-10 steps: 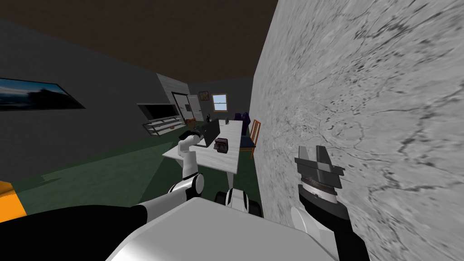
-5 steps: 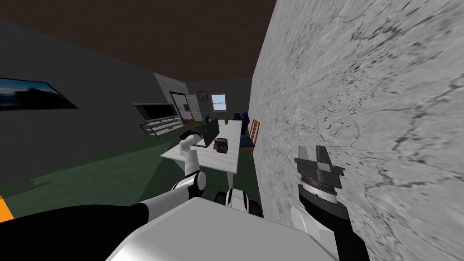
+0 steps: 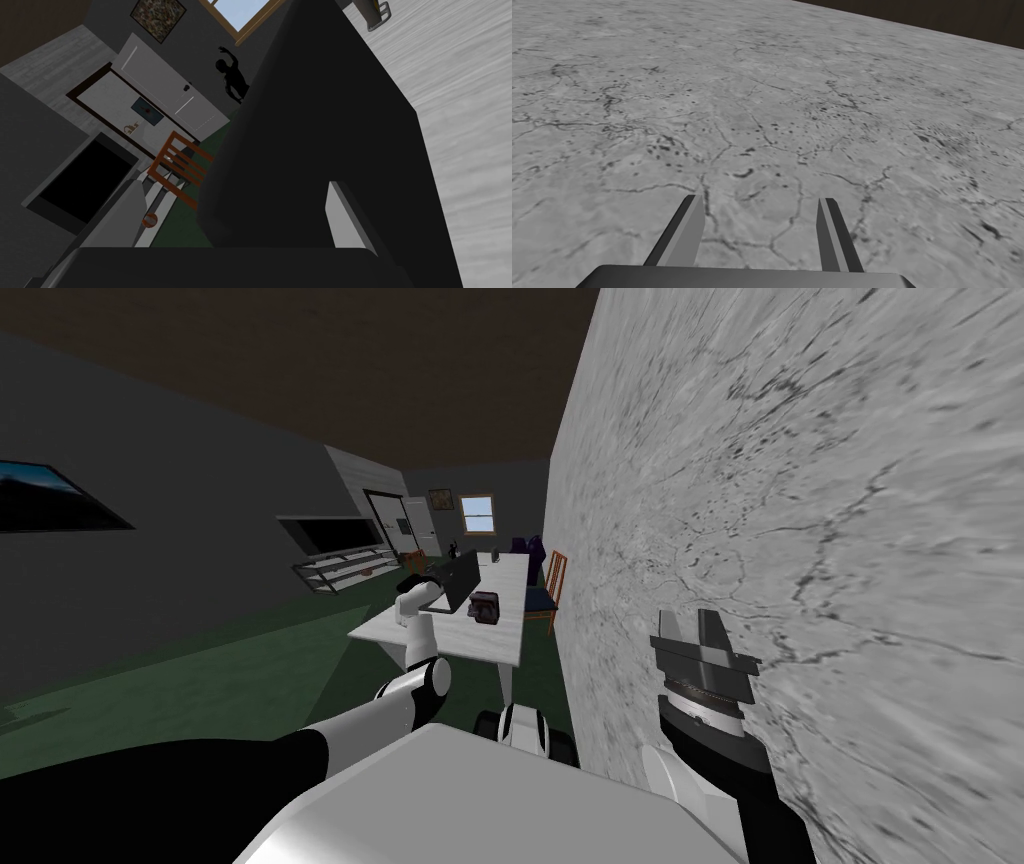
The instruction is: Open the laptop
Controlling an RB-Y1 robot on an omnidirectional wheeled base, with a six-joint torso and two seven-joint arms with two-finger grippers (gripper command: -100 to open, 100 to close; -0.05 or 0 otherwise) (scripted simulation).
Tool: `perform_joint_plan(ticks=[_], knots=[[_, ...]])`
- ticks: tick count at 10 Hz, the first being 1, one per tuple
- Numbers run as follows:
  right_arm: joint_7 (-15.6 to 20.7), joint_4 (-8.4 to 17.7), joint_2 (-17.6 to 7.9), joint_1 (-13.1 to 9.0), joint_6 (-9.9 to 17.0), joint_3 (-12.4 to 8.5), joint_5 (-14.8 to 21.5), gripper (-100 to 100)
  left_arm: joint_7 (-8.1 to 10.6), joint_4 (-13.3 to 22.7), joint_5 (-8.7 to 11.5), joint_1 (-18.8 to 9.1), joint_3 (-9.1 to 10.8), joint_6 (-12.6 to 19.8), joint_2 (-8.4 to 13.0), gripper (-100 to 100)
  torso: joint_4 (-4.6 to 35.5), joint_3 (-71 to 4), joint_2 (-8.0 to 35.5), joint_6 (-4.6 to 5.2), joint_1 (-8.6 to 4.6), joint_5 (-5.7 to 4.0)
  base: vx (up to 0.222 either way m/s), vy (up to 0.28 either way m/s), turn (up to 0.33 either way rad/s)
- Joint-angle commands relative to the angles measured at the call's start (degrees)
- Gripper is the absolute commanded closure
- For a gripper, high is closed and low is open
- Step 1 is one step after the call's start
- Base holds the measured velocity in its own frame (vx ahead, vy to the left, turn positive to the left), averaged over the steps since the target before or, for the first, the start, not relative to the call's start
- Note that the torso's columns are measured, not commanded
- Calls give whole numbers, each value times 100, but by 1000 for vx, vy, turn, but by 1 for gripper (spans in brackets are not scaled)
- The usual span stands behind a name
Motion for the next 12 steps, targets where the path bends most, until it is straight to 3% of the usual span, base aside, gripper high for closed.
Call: perform_joint_plan(ticks=[1, 3, 4, 5, 10, 11, 12], knots=[[0, 0, 0, 0, 0, 0, 0, 0, 27, 388, -46, -162, 92, -168, 207, -100, 0, 0, 0, 0, -2, -1, -38, -5, -87], [0, 0, 0, 0, 0, 0, 0, 0, 44, 692, -67, -282, 162, -296, 377, -100, 0, 0, -1, -1, 1, 0, -33, -2, -79], [0, 0, 0, 0, 0, 0, 0, 0, 43, 568, -73, -248, 141, -225, 315, -100, 0, -1, -1, -1, 3, 1, -13, 1, -12], [0, 0, 0, 1, 0, 0, 0, 0, 27, 388, -46, -162, 92, -168, 207, 100, -1, -2, -5, -2, 2, 1, 19, 3, 113], [0, 0, 0, 2, 0, 0, 0, 0, -16, -372, 8, 139, -83, 153, -218, 100, -3, 8, 10, -8, -3, 3, 46, 4, 91], [0, 0, 0, 1, 0, 0, 0, 0, -16, -372, 8, 139, -83, 153, -218, 100, -5, 9, 12, -7, -1, 6, 19, -2, 50], [0, 0, 0, 1, 0, 0, 0, 0, -33, -661, 29, 259, -153, 281, -387, 100, -4, 6, 9, -1, 1, 3, 29, 7, 94]])
